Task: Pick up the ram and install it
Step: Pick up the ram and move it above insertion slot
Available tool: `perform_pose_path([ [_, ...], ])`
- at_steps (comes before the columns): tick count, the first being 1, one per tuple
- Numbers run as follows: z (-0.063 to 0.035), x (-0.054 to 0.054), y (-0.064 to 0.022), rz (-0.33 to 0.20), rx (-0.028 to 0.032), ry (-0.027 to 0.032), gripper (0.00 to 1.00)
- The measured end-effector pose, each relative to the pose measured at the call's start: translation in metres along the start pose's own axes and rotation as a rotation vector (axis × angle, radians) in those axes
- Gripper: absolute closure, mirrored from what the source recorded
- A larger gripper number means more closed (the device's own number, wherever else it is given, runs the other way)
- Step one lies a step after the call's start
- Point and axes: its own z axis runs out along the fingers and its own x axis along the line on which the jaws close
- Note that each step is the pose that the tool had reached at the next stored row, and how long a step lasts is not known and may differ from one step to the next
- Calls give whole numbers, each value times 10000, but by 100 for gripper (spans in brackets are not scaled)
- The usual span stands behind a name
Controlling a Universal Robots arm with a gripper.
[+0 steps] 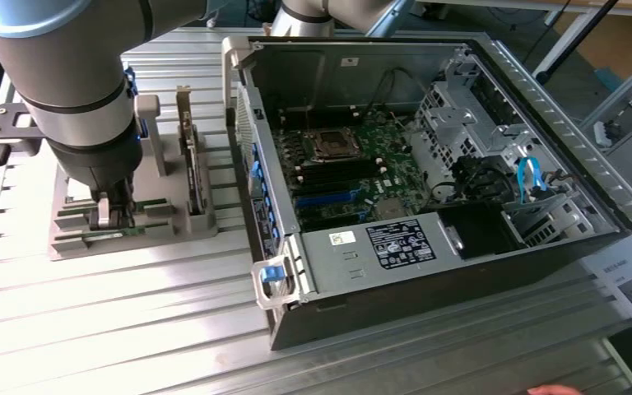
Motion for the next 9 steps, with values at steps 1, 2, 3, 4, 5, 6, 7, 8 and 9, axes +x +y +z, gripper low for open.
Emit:
perform_pose_path([
  [1,0,0,0,0,0,0,70],
  [2,2,0,-1,0,0,0,70],
  [3,7,0,-1,0,1,-1,70],
  [4,13,0,-1,-1,1,-2,70],
  [5,19,1,-1,-2,0,-2,70],
  [6,25,2,-2,-3,0,-2,70],
  [7,31,4,-2,-5,0,-2,70],
  [8,38,6,-2,-7,0,-2,70],
  [9,44,8,-3,-10,0,-2,70],
])
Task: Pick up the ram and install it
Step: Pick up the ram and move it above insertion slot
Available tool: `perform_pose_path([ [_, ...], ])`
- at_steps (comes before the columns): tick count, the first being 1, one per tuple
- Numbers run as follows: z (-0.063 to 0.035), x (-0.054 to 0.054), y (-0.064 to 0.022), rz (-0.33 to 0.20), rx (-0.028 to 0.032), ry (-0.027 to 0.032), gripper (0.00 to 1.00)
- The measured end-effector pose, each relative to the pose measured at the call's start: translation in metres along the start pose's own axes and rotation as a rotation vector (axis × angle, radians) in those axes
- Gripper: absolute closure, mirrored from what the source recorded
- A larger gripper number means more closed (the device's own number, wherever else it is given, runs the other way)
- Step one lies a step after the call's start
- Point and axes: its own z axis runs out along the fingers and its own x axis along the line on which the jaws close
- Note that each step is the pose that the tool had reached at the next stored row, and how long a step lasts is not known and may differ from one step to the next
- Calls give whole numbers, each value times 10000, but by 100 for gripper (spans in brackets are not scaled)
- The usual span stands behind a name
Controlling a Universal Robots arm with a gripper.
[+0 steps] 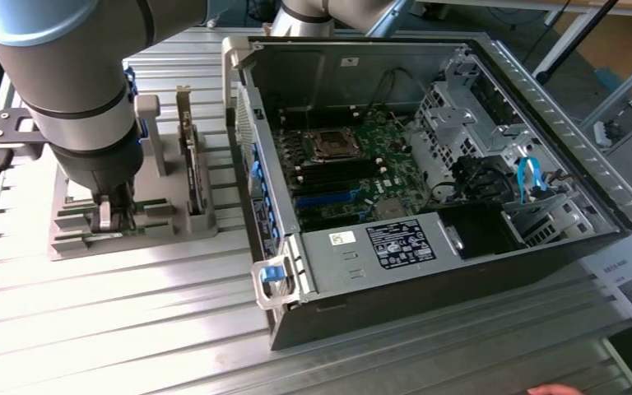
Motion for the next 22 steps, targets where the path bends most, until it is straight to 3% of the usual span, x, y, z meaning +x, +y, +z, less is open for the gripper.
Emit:
perform_pose_path([
  [22,46,7,-3,-265,-9,11,70],
])
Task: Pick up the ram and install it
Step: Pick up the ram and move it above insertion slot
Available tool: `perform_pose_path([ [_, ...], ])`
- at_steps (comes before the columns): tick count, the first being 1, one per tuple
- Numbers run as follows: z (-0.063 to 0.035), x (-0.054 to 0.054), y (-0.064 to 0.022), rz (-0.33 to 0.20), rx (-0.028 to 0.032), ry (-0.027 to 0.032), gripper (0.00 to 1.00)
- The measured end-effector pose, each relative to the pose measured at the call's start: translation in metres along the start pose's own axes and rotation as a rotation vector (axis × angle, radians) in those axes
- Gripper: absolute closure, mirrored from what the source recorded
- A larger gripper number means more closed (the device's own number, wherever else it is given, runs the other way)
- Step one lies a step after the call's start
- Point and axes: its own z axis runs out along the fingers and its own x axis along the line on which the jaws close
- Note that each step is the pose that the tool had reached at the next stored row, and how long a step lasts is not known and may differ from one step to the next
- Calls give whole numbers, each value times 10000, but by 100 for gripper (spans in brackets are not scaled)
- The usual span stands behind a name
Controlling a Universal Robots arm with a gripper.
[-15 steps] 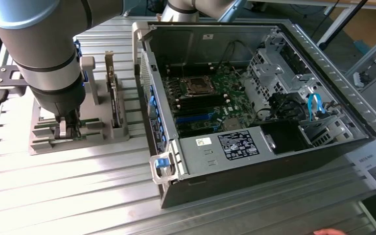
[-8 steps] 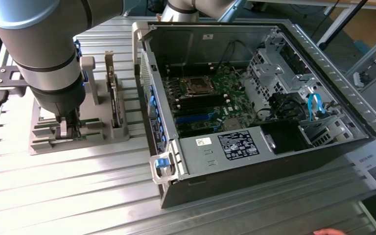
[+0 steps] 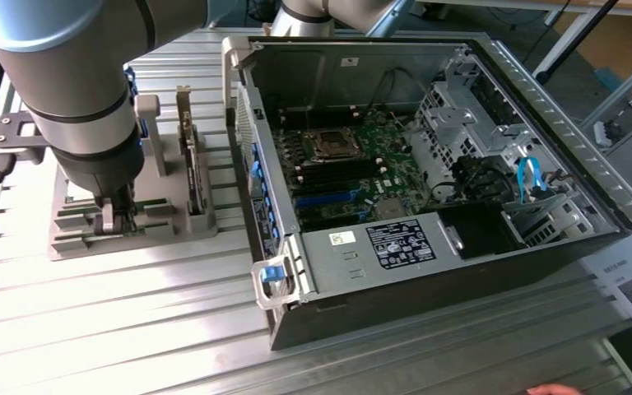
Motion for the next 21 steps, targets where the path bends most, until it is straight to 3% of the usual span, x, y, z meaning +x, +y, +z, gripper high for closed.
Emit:
perform_pose_path([
  [21,43,3,-2,-7,2,0,71],
])
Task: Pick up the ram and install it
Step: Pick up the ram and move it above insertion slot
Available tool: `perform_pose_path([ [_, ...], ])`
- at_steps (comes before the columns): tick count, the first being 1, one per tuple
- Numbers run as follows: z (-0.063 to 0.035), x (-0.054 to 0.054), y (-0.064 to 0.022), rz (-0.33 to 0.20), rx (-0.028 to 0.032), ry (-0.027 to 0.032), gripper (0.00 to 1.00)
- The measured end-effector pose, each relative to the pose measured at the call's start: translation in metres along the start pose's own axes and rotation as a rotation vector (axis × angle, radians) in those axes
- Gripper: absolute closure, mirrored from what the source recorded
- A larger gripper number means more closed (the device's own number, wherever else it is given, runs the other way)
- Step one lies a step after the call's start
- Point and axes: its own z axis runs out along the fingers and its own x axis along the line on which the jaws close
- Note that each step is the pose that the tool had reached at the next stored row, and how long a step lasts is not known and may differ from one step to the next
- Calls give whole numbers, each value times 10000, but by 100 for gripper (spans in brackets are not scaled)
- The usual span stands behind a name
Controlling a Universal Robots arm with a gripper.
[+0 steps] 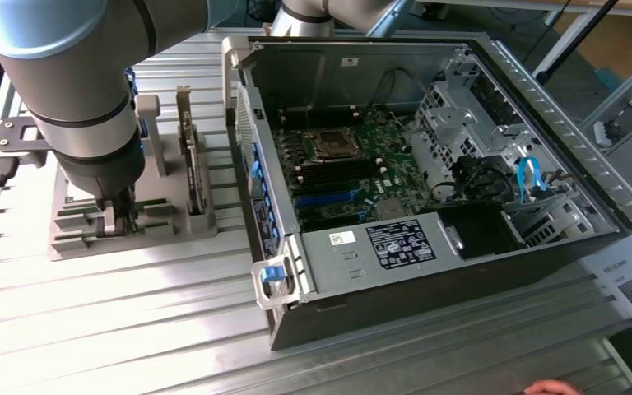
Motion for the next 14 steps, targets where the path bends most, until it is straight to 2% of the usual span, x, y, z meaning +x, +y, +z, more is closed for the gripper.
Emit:
perform_pose_path([
  [1,0,0,0,0,0,0,71],
  [2,0,0,0,-1,0,0,78],
  [14,12,30,-2,-27,1,-5,78],
])
